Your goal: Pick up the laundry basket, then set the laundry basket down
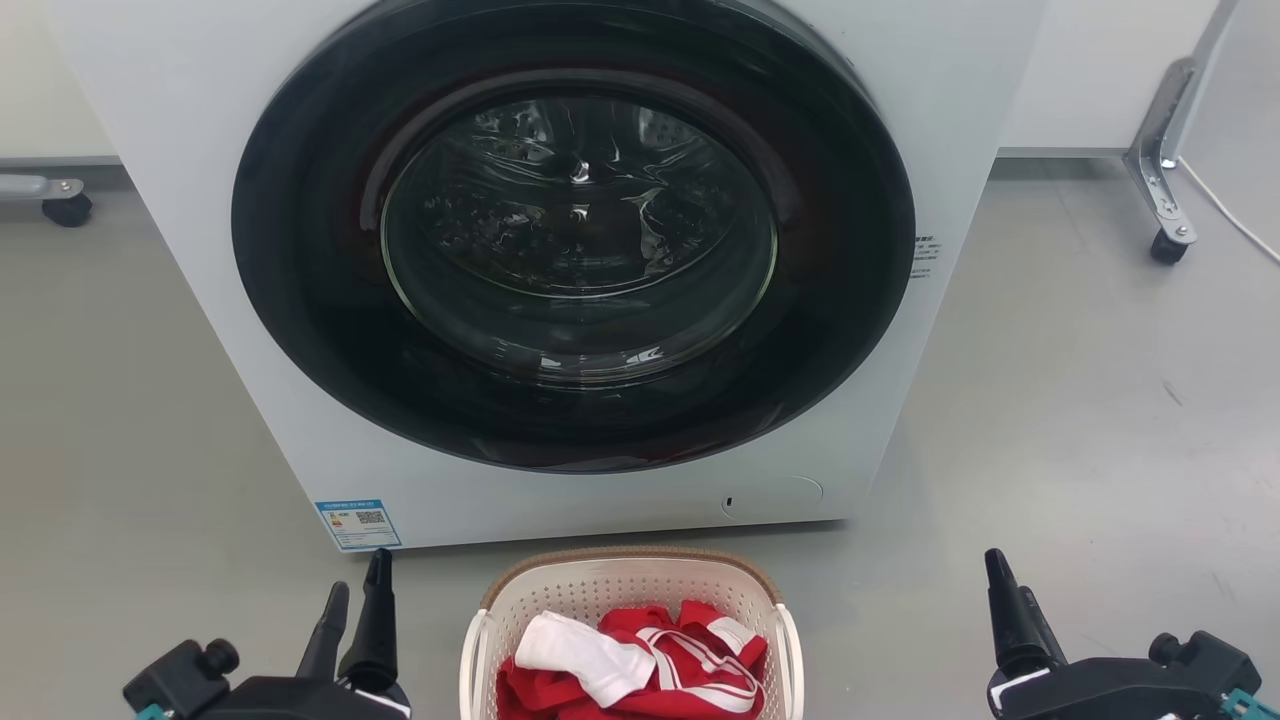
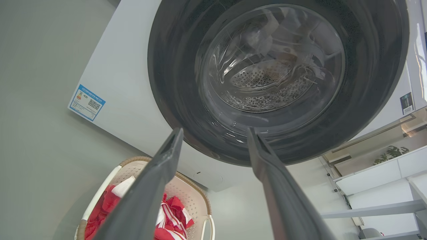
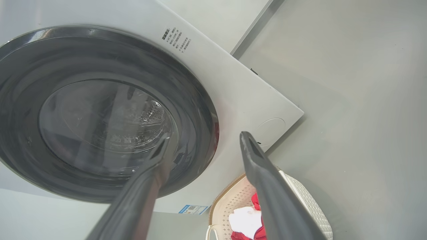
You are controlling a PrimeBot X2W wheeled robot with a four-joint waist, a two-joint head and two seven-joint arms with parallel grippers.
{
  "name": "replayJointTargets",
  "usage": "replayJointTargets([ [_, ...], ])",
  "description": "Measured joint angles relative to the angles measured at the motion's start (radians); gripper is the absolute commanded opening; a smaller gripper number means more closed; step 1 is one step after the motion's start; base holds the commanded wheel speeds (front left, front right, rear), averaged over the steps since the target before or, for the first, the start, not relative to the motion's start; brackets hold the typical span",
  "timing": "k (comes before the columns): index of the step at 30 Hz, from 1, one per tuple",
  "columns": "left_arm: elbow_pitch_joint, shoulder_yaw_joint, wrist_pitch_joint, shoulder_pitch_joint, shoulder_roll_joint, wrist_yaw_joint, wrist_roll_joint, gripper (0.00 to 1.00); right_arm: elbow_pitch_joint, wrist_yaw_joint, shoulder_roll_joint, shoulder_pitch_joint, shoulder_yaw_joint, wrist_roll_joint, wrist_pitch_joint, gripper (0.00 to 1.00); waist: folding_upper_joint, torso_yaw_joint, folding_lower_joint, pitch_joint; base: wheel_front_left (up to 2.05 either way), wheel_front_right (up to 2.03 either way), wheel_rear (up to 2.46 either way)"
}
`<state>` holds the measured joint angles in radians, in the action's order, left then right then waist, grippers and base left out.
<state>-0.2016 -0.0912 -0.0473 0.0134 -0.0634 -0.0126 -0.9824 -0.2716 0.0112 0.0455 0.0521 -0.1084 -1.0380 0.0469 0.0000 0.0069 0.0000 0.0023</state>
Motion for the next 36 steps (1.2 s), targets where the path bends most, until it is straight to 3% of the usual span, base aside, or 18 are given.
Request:
replayJointTargets([
  [23,0.055,-0.06,-0.082,-0.046,-0.005,0.058,0.427,1.0,0.034,-0.056,0.006,-0.005,-0.095,0.356,0.085,1.0,0.0,0.004,0.0,-0.01,0.0,0.0,0.0],
  [36,0.091,-0.076,-0.13,-0.068,-0.002,0.086,0.613,1.0,0.058,-0.086,0.007,-0.023,-0.134,0.529,0.131,1.0,0.0,0.006,0.0,-0.014,0.0,0.0,0.0],
])
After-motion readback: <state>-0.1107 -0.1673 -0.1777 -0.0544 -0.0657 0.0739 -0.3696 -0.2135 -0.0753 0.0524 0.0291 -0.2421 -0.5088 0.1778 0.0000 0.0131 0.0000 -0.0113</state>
